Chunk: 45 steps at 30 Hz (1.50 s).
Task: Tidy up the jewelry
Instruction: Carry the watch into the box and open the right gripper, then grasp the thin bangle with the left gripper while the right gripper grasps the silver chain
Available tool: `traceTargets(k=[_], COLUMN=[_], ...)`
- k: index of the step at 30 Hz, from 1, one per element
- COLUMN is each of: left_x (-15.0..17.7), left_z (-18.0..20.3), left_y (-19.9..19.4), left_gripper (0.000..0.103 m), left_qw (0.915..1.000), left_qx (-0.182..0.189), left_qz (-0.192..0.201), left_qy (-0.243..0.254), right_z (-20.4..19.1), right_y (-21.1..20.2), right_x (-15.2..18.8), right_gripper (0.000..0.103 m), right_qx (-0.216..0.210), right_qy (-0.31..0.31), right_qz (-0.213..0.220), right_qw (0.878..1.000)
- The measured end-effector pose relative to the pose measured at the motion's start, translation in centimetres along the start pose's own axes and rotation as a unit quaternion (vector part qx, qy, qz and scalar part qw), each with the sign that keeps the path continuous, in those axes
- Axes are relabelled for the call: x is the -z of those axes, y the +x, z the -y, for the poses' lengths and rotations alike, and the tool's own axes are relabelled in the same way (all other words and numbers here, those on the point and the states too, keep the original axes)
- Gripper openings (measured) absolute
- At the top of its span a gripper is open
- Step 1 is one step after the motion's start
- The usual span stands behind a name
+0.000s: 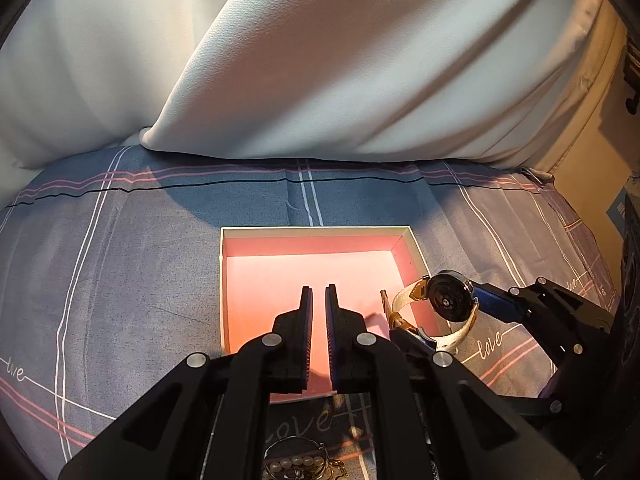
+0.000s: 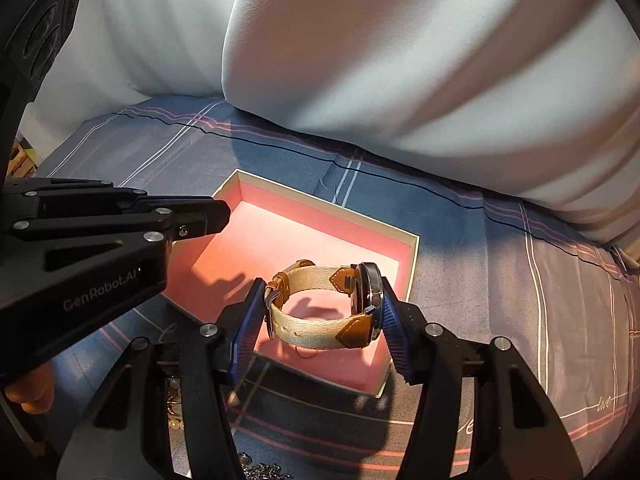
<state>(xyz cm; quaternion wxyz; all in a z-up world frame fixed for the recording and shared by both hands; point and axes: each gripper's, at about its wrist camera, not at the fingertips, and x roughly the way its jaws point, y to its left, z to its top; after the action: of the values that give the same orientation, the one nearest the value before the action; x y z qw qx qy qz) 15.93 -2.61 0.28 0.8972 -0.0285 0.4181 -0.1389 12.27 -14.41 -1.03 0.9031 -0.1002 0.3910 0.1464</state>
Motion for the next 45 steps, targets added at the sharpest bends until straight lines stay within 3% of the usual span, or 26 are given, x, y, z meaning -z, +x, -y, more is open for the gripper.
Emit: traceTargets(k=[14, 16, 17, 18, 20, 26, 31, 39, 45], left_x=[0.5, 0.8, 1.1, 1.7, 3.2, 10.5, 14.6, 15.9, 14.0], left_z=[-0.9, -1.1, -1.3, -1.5, -1.9, -2.1, -1.8, -1.0, -1.0], left_y=[2.0, 1.7, 1.2, 0.4, -0.8, -1.9, -2.1, -0.9, 0.9], left_gripper=[0.007, 0.033, 0.069, 0.080, 0.080, 0.081, 0.081, 0.081, 0.081], left_qw=[0.9996, 0.9996, 0.9996, 0.9997, 0.9998, 0.9992, 0.9984, 0.9961, 0.9956], left_qx=[-0.003, -0.006, -0.014, -0.019, -0.017, -0.026, -0.020, -0.030, -0.037], left_qz=[-0.026, -0.027, -0.019, -0.004, 0.005, -0.025, -0.045, -0.059, -0.056], left_qy=[-0.008, -0.008, -0.013, -0.017, -0.011, 0.020, 0.027, 0.059, 0.065], right_z=[-0.3, -0.6, -0.7, -0.8, -0.5, -1.1, -3.2, -3.6, -3.7], right_y=[2.6, 2.4, 1.9, 1.3, 0.3, -2.2, -2.4, -2.6, -2.0], right_x=[0.1, 0.5, 1.0, 1.5, 3.1, 9.6, 13.2, 14.9, 14.3], right_gripper=[0.059, 0.091, 0.093, 0.093, 0.092, 0.092, 0.089, 0.089, 0.089], right_qx=[0.006, 0.040, 0.053, 0.052, 0.041, -0.028, -0.028, -0.032, -0.027], right_qy=[-0.001, -0.011, -0.017, -0.021, -0.011, 0.030, 0.020, 0.041, 0.034], right_qz=[-0.027, -0.029, -0.023, -0.020, -0.024, -0.038, -0.062, -0.067, -0.067], right_qw=[1.000, 0.999, 0.998, 0.998, 0.999, 0.998, 0.997, 0.996, 0.997])
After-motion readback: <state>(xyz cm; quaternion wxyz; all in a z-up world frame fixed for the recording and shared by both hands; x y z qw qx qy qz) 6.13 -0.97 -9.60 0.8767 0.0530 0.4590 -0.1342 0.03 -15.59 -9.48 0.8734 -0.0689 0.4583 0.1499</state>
